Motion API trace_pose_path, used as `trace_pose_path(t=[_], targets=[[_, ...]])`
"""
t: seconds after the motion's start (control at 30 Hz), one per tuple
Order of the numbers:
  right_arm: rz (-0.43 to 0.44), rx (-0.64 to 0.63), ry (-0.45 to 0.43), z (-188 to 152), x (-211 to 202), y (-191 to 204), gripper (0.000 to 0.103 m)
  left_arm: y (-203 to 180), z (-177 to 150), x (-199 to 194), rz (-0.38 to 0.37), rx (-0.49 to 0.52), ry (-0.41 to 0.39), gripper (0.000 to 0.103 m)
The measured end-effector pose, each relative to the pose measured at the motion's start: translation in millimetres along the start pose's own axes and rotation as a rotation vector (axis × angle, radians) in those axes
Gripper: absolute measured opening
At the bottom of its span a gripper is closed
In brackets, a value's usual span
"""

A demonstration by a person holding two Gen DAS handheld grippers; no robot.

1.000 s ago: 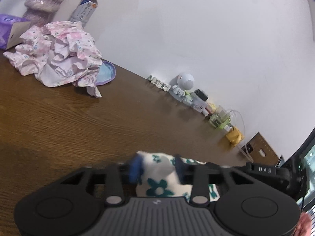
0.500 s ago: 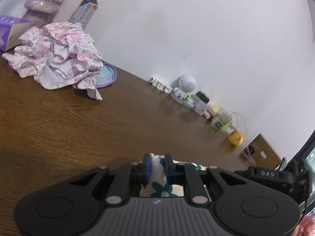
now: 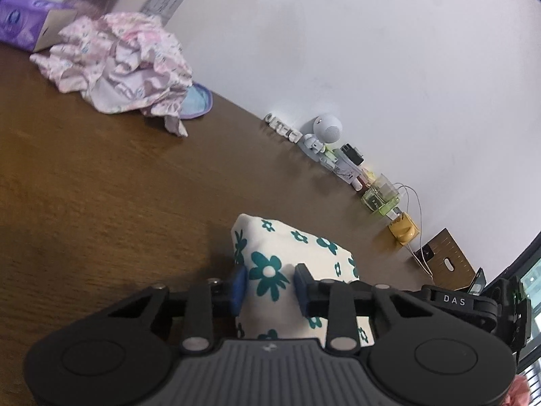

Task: Fold clothes

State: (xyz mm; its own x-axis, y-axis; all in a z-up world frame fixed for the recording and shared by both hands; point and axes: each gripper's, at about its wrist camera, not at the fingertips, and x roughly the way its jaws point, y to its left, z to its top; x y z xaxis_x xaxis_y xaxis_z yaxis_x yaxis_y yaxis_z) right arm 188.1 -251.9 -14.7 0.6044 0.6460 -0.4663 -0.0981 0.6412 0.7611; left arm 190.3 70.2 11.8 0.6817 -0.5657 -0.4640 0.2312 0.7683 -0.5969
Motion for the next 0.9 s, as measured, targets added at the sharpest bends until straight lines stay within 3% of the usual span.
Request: trace_pose_path(t=[0.1, 0.13, 0.17, 0.2, 0.3, 0.37, 0.43, 0.5, 0.63, 0.67, 0.77, 0.83, 0.87, 0.9], targets=[[0.008, 0.013, -0.004, -2, 0, -4, 0.016, -4, -3, -5, -0.002, 0.010, -0.025, 0.036], [0.011, 0.014, -0.006, -3, 0, -4, 0.016, -6, -4, -9, 0.006, 0.012, -0.028, 0.046], [0.012, 0.006, -0.004, -6, -4, -3, 0.022, -8, -5, -13, 0.010, 0.012, -0.024, 0.055], [0.012, -0.003, -0.002, -8, -7, -1, 0.028, -9, -8, -17, 0.011, 0.014, -0.017, 0.055], [0.014, -0.029, 0.004, -14, -18, 3, 0.035, -11, -16, -21, 0.010, 0.009, 0.024, 0.050], [0.003, -0.051, 0.014, -20, -24, 7, 0.035, -11, -20, -22, 0.006, 0.003, 0.025, 0.038], [0.004, -0.058, 0.026, -24, -26, 8, 0.022, -11, -21, -22, 0.006, 0.000, 0.013, 0.033], [-0.001, -0.057, 0.027, -25, -23, 8, 0.012, -10, -23, -22, 0.004, -0.001, 0.006, 0.032], [0.010, -0.030, 0.026, -27, -21, 2, 0.012, -7, -23, -29, -0.005, -0.047, -0.006, 0.042], [0.014, -0.028, 0.023, -28, -24, 3, 0.016, -7, -23, -32, 0.003, -0.061, -0.007, 0.047], [0.008, -0.037, 0.009, -32, -34, 6, 0.036, -6, -26, -38, 0.017, -0.084, 0.009, 0.046], [0.002, -0.046, 0.015, -37, -40, 8, 0.036, -6, -29, -40, 0.024, -0.091, 0.024, 0.044], [-0.007, -0.046, 0.023, -39, -41, 7, 0.036, -6, -30, -40, 0.025, -0.089, 0.026, 0.032], [-0.006, -0.041, 0.031, -42, -41, 7, 0.036, -8, -31, -40, 0.022, -0.079, 0.020, 0.029]])
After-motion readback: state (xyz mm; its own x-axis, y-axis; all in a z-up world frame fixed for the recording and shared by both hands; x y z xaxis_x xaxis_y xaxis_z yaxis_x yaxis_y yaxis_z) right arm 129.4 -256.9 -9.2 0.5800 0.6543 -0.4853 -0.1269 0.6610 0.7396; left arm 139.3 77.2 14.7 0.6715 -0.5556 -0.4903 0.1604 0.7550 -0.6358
